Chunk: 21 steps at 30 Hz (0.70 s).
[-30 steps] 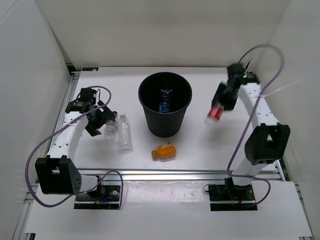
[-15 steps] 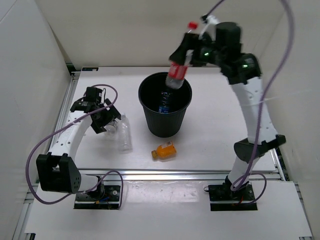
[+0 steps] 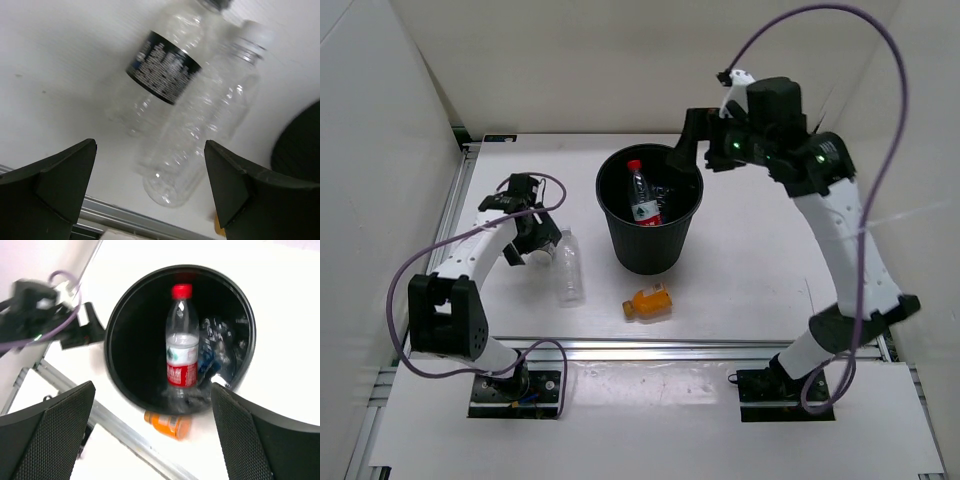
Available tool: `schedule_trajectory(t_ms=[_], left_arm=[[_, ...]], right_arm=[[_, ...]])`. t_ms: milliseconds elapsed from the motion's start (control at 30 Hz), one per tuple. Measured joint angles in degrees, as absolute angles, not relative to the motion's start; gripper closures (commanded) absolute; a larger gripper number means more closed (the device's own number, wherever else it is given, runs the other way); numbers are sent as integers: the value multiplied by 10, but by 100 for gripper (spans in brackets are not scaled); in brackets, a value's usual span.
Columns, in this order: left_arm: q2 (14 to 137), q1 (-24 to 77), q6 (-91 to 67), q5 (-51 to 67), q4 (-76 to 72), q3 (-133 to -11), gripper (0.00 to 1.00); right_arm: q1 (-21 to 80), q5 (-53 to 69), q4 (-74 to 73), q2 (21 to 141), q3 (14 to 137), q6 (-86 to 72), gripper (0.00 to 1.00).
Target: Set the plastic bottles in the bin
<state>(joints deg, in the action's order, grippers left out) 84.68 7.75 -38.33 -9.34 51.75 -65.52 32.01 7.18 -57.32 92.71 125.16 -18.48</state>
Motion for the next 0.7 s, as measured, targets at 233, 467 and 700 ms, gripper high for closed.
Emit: schedule_trajectory(t_ms=[233, 467, 700], left_arm=[[935, 77, -360, -163, 512, -700, 0], [1021, 76, -343, -185, 488, -744, 2], [1075, 67, -329, -169, 475, -751, 41]], right_arm=[[321, 72, -596, 826, 1190, -175, 0], [321, 74, -624, 838, 1187, -173, 0], [321, 66, -631, 837, 1187, -165, 0]])
